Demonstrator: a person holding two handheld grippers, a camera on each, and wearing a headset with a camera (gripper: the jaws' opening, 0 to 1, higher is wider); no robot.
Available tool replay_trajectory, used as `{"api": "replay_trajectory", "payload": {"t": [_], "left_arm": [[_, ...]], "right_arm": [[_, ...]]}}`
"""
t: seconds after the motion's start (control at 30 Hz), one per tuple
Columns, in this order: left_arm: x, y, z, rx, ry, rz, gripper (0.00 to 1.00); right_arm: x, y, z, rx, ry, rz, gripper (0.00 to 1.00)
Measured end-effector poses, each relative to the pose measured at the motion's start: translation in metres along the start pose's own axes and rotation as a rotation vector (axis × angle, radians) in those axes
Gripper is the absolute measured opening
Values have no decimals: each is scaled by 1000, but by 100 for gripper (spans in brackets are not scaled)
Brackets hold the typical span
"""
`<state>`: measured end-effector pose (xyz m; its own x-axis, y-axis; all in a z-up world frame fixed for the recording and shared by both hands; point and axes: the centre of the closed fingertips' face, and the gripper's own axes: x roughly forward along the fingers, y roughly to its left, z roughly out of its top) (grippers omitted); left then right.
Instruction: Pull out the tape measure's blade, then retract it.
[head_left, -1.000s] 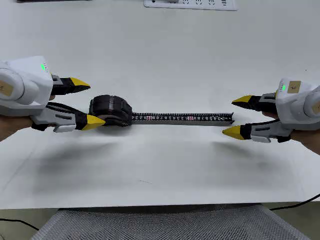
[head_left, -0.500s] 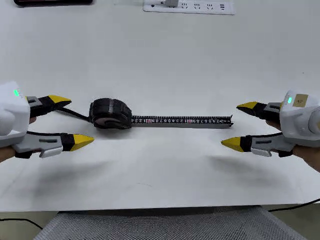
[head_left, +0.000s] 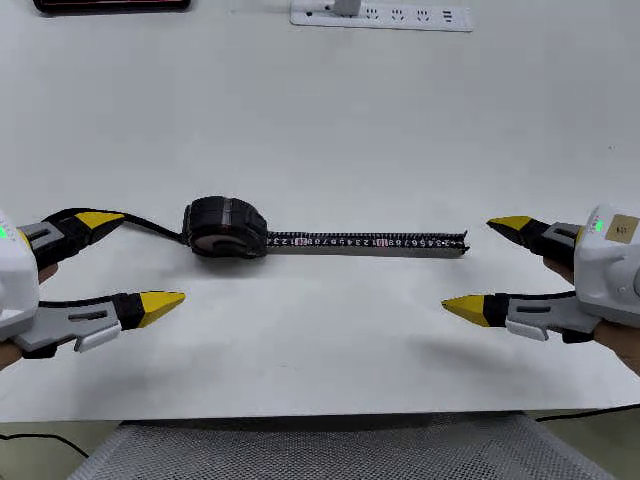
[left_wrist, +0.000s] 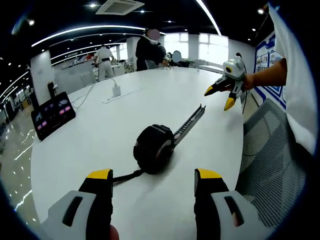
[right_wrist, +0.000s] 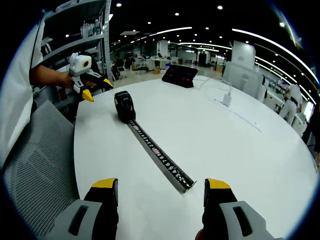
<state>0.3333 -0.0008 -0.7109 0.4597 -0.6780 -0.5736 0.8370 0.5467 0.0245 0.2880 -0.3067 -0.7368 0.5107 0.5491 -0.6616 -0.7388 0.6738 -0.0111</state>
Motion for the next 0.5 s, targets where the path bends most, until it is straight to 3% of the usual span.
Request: {"api": "replay_trajectory", "payload": {"t": [0.5], "left_arm": [[-7, -9, -13, -83, -22, 67, 81]], "right_arm": [[-3, 12, 3, 51, -53, -25, 84]]}}
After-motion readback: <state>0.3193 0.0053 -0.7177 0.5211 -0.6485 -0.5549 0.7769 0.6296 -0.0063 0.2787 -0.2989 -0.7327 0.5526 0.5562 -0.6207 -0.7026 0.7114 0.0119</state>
